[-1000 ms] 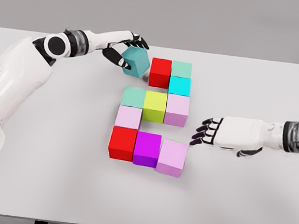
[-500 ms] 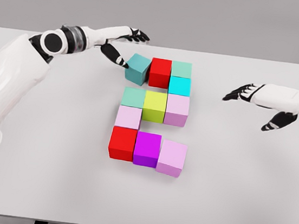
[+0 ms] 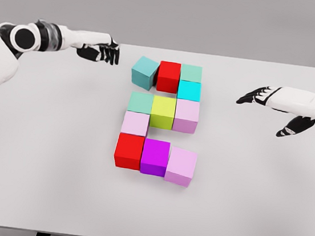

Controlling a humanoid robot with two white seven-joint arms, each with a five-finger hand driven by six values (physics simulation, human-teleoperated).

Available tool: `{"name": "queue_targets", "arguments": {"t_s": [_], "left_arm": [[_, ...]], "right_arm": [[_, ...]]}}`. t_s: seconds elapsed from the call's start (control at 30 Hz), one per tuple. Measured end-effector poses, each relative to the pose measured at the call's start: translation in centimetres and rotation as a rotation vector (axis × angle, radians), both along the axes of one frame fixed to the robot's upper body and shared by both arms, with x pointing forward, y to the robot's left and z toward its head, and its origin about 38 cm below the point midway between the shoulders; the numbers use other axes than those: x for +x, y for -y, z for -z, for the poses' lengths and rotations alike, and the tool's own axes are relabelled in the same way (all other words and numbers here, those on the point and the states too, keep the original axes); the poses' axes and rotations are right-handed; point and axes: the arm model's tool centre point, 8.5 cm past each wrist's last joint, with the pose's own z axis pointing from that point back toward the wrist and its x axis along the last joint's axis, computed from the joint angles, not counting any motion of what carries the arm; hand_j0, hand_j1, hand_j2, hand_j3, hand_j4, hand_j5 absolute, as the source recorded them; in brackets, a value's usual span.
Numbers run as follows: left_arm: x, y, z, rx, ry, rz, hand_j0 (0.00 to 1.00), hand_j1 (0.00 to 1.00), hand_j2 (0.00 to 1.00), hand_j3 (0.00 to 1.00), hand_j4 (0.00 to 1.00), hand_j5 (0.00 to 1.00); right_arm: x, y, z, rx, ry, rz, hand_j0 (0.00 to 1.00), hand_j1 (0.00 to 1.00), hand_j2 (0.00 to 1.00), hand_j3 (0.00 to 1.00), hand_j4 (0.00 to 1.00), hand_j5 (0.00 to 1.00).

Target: Assemble the squares on the desktop into the number 2

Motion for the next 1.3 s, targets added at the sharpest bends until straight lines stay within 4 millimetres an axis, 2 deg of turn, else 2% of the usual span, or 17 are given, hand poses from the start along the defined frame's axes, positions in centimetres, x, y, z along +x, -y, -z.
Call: {"name": "queue_targets", "arguments": {"t_s": [0.23, 1.3], "left_arm": [[0.2, 1.6, 1.3, 0.027, -0.024, 0.011, 0.34, 0.34, 0.34, 0.34, 0.34, 0.34], [-0.4, 4.0, 0.8, 0.009, 0.011, 0.112, 0.34, 0.34, 0.34, 0.34, 0.34, 0.34]], "right_arm": [[0.0, 0.0, 0.0, 0.001, -0.001, 0.000, 1.00, 1.00, 1.00, 1.00, 1.00, 1.00], [-0.4, -0.2, 0.7, -0.002, -0.018, -0.008, 1.00, 1.00, 1.00, 1.00, 1.00, 1.00]]}}
